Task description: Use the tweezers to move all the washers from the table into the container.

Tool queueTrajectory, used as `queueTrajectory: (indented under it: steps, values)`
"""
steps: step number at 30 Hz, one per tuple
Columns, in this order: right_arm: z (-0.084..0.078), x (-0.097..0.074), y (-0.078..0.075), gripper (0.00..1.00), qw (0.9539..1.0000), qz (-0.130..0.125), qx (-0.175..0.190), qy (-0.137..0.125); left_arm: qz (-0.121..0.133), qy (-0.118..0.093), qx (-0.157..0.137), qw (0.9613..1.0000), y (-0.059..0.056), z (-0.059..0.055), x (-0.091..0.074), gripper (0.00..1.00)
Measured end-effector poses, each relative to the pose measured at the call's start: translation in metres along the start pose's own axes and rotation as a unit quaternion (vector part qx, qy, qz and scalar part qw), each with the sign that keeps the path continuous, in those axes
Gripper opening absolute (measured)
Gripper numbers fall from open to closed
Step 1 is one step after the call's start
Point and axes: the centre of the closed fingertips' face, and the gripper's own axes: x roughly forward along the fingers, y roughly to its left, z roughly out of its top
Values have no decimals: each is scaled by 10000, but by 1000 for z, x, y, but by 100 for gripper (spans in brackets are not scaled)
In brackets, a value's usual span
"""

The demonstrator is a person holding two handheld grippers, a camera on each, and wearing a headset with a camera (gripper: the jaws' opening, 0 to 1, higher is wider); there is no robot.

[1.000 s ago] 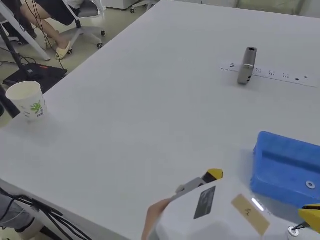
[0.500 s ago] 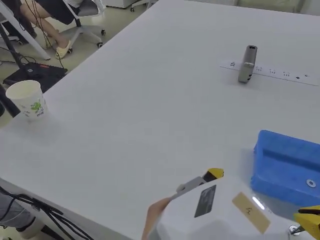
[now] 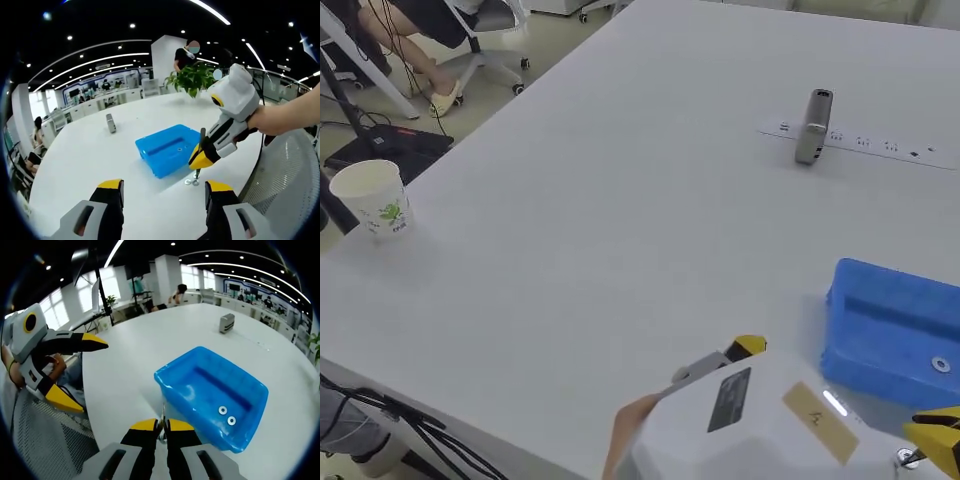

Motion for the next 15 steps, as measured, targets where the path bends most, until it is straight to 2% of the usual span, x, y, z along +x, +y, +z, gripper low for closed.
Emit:
queueTrajectory:
  steps: [7,15]
  values:
    - [0,-3,-2,3,9998,-25,173,-50,1,-4,-6,10000,0,0,0,65]
    - [11,-11,-3,3,9994,-54,238,-237,-8,4,-7,10000,0,0,-1,65]
